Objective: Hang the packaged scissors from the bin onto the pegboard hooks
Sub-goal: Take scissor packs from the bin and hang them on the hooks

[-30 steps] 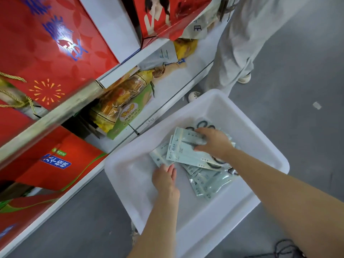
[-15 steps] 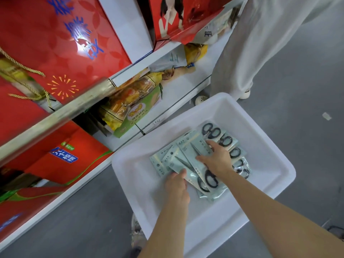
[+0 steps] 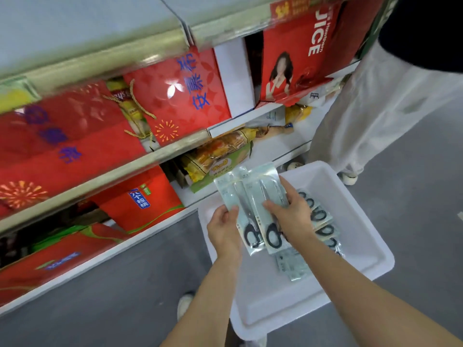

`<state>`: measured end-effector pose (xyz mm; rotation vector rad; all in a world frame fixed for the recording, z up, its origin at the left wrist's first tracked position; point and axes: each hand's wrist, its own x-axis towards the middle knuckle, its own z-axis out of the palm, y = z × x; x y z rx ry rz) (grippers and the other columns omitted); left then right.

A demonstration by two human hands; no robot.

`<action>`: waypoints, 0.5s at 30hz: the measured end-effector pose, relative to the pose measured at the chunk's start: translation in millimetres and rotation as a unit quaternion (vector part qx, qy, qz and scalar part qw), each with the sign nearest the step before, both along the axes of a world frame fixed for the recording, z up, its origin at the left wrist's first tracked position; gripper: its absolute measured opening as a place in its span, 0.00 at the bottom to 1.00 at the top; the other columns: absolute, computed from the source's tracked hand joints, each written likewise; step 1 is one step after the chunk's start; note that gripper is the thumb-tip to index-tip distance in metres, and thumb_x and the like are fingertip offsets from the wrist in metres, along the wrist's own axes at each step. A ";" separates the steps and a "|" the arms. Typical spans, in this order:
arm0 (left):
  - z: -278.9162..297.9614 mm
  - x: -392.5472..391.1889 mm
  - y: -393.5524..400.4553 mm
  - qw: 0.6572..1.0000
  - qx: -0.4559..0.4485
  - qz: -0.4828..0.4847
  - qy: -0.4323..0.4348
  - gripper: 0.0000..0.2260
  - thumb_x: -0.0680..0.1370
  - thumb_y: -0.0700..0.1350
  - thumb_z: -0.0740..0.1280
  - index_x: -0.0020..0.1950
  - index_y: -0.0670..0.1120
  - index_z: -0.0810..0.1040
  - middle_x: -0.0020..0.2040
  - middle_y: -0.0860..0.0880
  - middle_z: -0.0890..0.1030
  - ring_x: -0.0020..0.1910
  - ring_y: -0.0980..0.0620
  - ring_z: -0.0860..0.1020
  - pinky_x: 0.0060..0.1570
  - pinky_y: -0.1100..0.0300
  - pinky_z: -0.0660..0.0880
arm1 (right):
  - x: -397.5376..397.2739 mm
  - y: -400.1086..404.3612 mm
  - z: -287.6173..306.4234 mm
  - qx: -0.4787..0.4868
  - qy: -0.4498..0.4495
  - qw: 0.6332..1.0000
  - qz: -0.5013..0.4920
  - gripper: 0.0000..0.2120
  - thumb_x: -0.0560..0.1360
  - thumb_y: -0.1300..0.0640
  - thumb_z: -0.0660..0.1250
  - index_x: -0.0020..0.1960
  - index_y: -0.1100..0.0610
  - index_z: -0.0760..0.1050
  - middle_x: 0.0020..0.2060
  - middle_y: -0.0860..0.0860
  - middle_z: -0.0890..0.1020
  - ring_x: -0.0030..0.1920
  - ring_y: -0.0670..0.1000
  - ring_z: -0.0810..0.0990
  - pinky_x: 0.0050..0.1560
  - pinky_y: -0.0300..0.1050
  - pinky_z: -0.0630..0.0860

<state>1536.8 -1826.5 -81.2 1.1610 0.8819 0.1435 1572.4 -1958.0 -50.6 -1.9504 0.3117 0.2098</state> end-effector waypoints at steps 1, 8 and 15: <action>14.1 0.3 7.8 1.000 0.009 0.012 -0.016 0.01 0.76 0.36 0.70 0.47 0.40 0.82 0.43 0.46 0.84 0.42 0.51 0.79 0.47 0.58 0.77 | 0.1 9.5 12.2 0.006 -0.012 1.000 0.006 0.29 0.69 0.58 0.74 0.66 0.41 0.72 0.50 0.41 0.84 0.50 0.44 0.82 0.56 0.49 0.79; 103.5 2.4 87.9 0.982 0.122 0.052 -0.136 0.06 0.80 0.40 0.66 0.54 0.45 0.81 0.46 0.51 0.84 0.45 0.55 0.80 0.47 0.60 0.77 | 0.3 99.8 98.2 0.057 -0.120 0.991 0.026 0.37 0.66 0.54 0.74 0.72 0.38 0.65 0.62 0.46 0.79 0.62 0.48 0.78 0.63 0.53 0.75; 208.6 -16.8 210.2 0.940 0.230 0.108 -0.227 0.16 0.81 0.41 0.64 0.69 0.49 0.75 0.58 0.49 0.82 0.56 0.55 0.80 0.58 0.58 0.76 | -16.8 227.3 191.7 0.122 -0.215 0.967 0.065 0.37 0.66 0.55 0.76 0.73 0.44 0.68 0.66 0.42 0.76 0.66 0.44 0.75 0.68 0.53 0.71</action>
